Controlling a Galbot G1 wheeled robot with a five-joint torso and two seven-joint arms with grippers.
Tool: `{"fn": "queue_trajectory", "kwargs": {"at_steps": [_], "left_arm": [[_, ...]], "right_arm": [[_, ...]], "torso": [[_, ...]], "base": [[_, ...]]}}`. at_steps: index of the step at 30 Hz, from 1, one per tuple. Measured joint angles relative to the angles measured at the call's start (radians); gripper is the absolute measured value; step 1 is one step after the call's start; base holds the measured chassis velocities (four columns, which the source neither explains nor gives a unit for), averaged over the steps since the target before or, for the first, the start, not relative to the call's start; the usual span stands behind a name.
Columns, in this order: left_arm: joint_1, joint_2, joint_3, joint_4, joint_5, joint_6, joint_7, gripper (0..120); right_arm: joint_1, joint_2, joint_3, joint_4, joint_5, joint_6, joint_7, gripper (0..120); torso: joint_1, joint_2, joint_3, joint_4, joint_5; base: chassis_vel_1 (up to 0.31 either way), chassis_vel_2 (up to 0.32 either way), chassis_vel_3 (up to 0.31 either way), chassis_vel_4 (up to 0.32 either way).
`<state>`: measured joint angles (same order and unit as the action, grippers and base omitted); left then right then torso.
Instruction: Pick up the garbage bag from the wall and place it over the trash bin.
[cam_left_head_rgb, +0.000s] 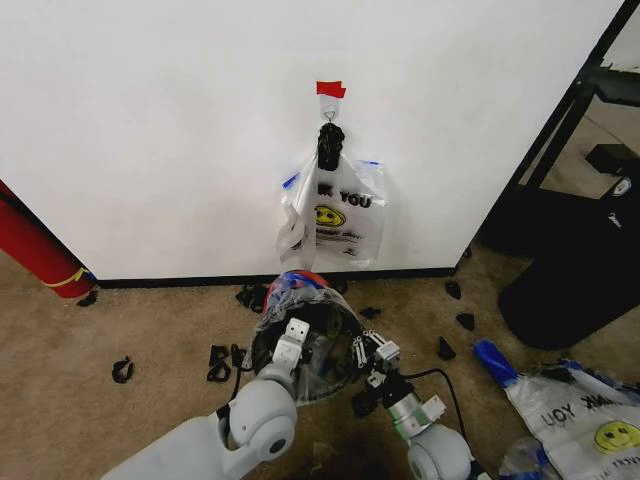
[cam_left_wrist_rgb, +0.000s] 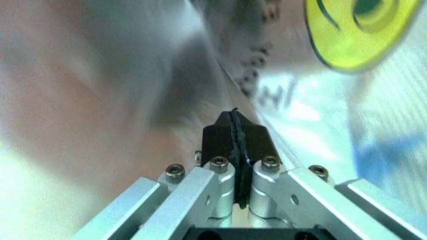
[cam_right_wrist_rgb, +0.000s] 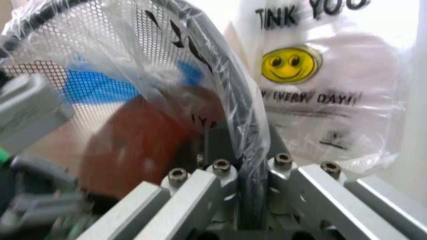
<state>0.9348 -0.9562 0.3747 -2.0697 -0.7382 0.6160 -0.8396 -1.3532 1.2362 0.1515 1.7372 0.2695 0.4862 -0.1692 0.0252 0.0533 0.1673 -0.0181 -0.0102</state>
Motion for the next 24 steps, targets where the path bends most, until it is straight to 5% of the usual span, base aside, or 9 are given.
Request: {"fn": "queue_trajectory", "kwargs": {"at_steps": [13,24], "left_arm": [[0.004,-0.035,0.023,0.006,0.006,0.001,0.018,0],[-0.074,-0.08,0.024,0.13,0.012,-0.021,0.018,0]], "right_arm": [[-0.003,0.013,-0.016,-0.005,0.013,0.03,-0.013,0],[-0.012,0.011,-0.031,0.018,0.059,0.039,-0.055,0]], "torso": [[0.0,0.0,0.0,0.0,0.0001],[0.0,0.0,0.0,0.0,0.0001]], "base": [[0.0,0.0,0.0,0.0],[0.0,0.0,0.0,0.0]]}}
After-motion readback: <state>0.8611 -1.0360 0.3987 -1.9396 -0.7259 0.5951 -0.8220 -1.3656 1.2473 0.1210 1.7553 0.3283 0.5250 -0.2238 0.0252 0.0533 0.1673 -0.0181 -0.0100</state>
